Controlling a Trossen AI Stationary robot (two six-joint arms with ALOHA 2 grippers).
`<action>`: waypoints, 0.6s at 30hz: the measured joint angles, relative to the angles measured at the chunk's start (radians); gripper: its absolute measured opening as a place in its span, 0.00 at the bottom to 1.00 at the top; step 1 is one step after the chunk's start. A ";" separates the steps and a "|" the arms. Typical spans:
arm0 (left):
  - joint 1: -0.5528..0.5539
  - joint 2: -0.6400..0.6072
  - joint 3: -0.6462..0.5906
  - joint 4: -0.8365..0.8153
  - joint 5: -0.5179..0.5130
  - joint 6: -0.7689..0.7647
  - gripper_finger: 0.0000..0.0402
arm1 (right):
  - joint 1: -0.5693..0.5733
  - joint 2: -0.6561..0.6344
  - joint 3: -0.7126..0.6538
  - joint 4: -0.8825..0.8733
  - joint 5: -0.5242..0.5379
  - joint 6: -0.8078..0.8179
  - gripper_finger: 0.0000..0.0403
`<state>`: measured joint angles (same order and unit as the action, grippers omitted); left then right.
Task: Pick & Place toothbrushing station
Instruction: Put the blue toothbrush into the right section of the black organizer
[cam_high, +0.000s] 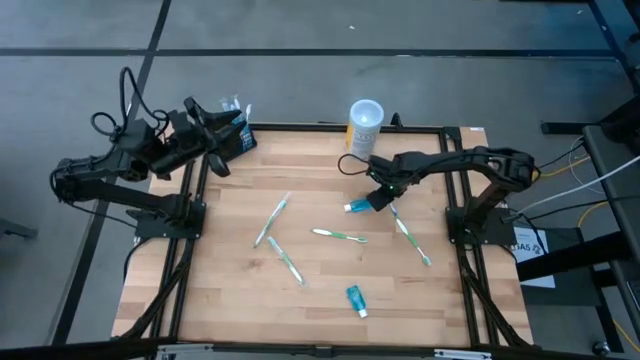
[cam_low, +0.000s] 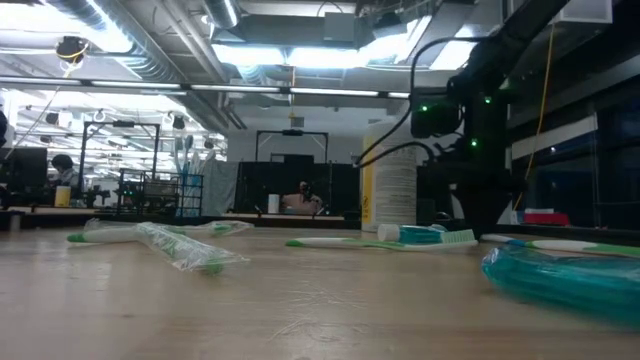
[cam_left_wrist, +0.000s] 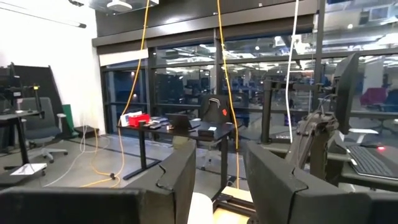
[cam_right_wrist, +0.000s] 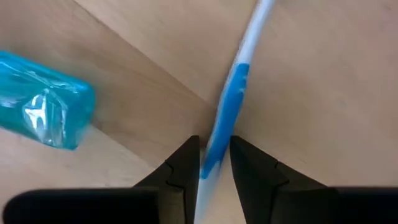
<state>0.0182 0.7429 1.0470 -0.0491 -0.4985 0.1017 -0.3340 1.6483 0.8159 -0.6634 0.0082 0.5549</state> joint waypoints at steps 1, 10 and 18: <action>-0.005 0.000 0.000 0.000 -0.008 0.000 0.32 | 0.002 -0.005 -0.018 0.022 -0.004 0.009 0.23; -0.019 0.000 0.000 0.008 -0.058 0.015 0.32 | 0.080 -0.095 -0.047 0.046 0.048 0.066 0.08; -0.019 -0.004 0.000 -0.038 -0.107 0.016 0.32 | 0.184 -0.214 -0.045 0.204 0.099 0.120 0.01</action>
<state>-0.0013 0.7389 1.0470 -0.0874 -0.6055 0.1181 -0.1504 1.4338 0.7712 -0.4596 0.1068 0.6748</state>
